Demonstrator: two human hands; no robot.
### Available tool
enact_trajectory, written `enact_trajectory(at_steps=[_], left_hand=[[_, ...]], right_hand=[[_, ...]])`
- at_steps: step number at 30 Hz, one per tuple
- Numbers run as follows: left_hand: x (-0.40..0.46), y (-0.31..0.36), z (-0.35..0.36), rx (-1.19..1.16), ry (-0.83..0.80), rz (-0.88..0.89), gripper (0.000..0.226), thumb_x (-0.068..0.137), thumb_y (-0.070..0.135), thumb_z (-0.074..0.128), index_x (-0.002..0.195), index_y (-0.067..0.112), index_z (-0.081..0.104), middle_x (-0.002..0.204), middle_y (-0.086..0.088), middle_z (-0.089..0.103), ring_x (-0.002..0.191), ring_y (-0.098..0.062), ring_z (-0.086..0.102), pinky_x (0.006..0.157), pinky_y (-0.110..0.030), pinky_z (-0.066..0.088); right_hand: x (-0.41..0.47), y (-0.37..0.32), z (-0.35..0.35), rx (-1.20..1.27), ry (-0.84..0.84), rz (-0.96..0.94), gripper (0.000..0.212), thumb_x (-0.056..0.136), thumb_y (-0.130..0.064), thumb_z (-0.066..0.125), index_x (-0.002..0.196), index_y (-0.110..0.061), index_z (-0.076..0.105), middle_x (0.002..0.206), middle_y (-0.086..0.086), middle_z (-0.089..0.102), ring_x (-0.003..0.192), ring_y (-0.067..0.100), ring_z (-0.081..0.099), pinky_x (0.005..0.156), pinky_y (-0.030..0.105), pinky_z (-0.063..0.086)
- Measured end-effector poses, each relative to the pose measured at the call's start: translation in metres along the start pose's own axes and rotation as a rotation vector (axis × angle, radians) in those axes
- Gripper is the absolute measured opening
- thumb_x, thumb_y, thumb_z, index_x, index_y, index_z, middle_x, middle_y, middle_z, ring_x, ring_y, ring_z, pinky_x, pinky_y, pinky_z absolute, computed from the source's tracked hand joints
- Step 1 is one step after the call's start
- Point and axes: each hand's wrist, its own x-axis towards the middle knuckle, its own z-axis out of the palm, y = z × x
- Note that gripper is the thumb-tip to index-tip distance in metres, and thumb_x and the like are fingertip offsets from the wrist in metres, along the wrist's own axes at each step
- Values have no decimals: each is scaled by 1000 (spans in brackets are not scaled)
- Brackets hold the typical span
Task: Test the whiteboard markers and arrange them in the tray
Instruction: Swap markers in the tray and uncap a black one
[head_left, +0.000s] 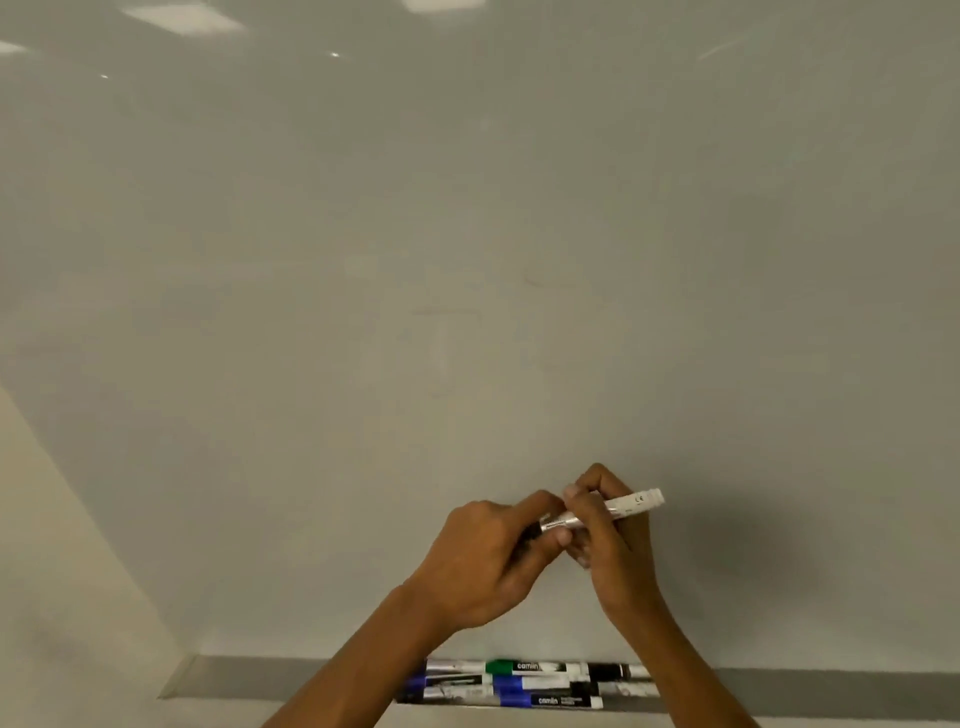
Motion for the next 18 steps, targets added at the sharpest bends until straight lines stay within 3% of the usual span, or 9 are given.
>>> enact_trajectory(at_steps=[2, 4, 6, 8, 10, 13, 15, 18], left_hand=[[8, 2, -25, -48, 90, -90, 47, 91, 64, 41, 122, 30, 45, 62, 6, 57, 50, -9, 49, 51, -18, 37], [14, 4, -50, -205, 254, -149, 51, 85, 64, 49, 120, 27, 45, 60, 3, 56, 48, -9, 47, 49, -22, 37], [20, 3, -70, -421, 415, -216, 34, 82, 44, 53, 107, 21, 49, 56, -5, 55, 47, -8, 41, 48, -24, 33], [26, -1, -84, -646, 502, -327, 19, 75, 22, 43, 93, 17, 46, 55, -8, 56, 46, -13, 36, 46, -25, 31], [29, -4, -93, -751, 502, -389, 16, 70, 10, 35, 85, 14, 40, 57, -14, 59, 50, -20, 34, 48, -28, 32], [29, -5, -99, -762, 496, -395, 24, 81, -10, 26, 83, 11, 37, 63, -15, 63, 58, -23, 39, 55, -29, 37], [30, -8, -98, -743, 478, -384, 37, 80, -21, 19, 82, 11, 36, 67, -12, 64, 61, -22, 41, 58, -24, 39], [32, -11, -96, -732, 451, -353, 39, 82, -23, 18, 86, 11, 38, 72, -9, 64, 64, -23, 44, 61, -23, 42]], right_hand=[[14, -23, 6, -42, 63, -162, 21, 82, -36, 56, 70, -19, 53, 49, -2, 50, 42, 11, 47, 41, 22, 38], [31, -46, 15, -108, 133, -323, 18, 86, -35, 53, 83, -18, 60, 57, 2, 62, 52, 17, 60, 49, 25, 45], [49, -62, 24, -245, 173, -480, 16, 88, -32, 58, 93, -19, 64, 70, 1, 70, 65, 19, 69, 58, 28, 53], [64, -67, 32, -474, 209, -678, 16, 90, -26, 64, 98, -14, 70, 78, 0, 72, 68, 15, 69, 59, 30, 56], [74, -59, 39, -710, 242, -872, 19, 90, -19, 68, 101, -3, 73, 82, 3, 72, 69, 14, 68, 60, 28, 55], [73, -40, 43, -930, 247, -1043, 21, 87, -13, 73, 102, 1, 74, 82, 8, 73, 67, 18, 67, 56, 31, 55], [66, -30, 40, -941, 301, -1051, 17, 84, -9, 75, 97, 3, 75, 77, 8, 72, 62, 18, 65, 53, 31, 53], [53, -17, 34, -947, 323, -997, 11, 83, -8, 75, 88, 2, 75, 69, 6, 68, 56, 18, 61, 47, 33, 50]])
